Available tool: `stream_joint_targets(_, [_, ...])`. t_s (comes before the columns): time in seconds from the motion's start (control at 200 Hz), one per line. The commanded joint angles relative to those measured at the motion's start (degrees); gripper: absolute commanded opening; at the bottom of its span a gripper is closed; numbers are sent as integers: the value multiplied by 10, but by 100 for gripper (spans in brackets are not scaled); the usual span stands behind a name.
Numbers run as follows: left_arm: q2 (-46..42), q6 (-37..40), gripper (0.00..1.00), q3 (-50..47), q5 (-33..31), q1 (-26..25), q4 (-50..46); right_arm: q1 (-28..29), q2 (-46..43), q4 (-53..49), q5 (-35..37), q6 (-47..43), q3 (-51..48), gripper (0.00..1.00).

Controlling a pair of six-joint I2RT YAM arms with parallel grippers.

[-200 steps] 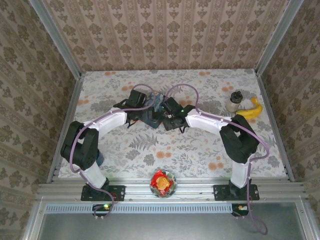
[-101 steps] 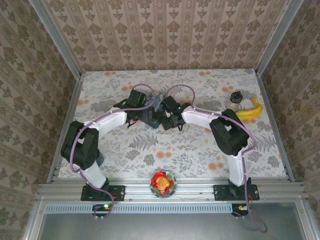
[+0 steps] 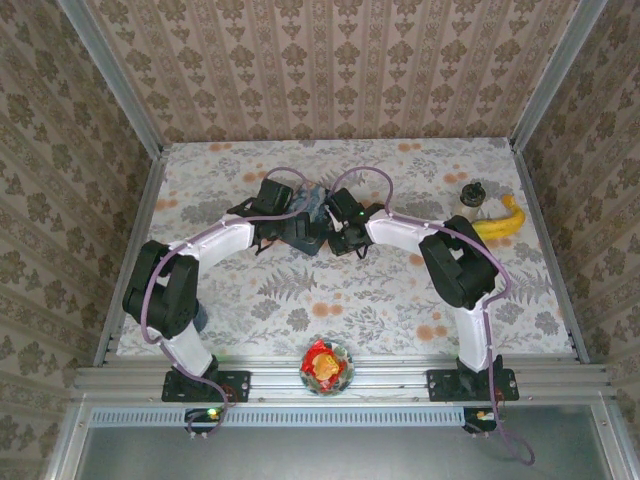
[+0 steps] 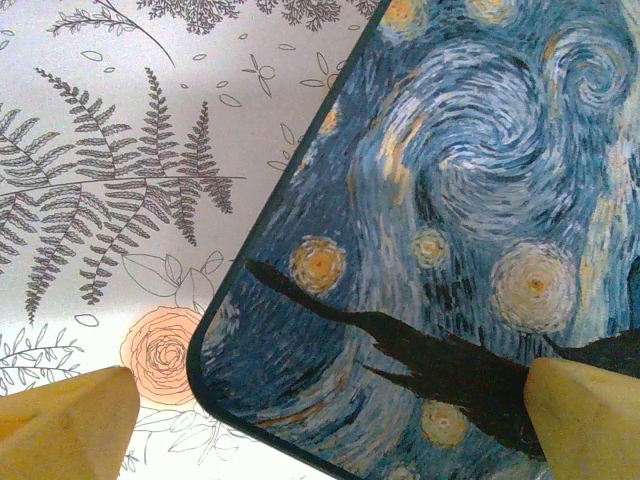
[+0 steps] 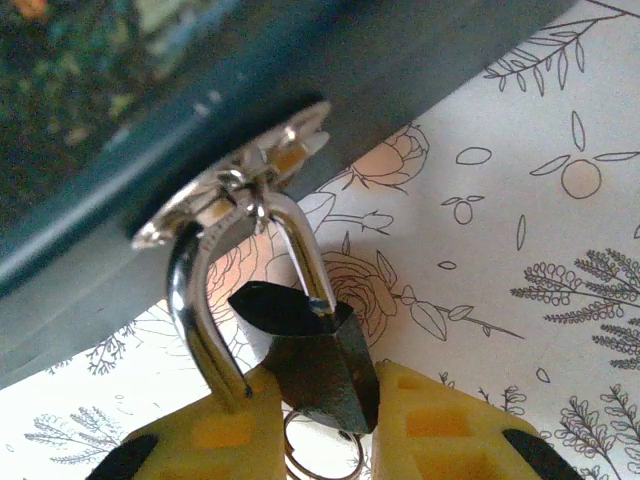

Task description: Unlock the padlock with the key

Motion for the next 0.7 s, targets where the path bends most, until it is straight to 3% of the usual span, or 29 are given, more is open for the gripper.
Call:
stream_joint_targets(0.0, [8, -5, 100, 8, 6, 4, -15, -2, -12, 4, -12, 5, -4, 15])
stream_joint_targets(0.19, [7, -8, 100, 6, 7, 4, -12, -9, -48, 20, -41, 31, -29, 0])
stream_joint_targets(0.695, [2, -15, 100, -7, 21, 3, -1, -49, -61, 154, -190, 203, -99, 0])
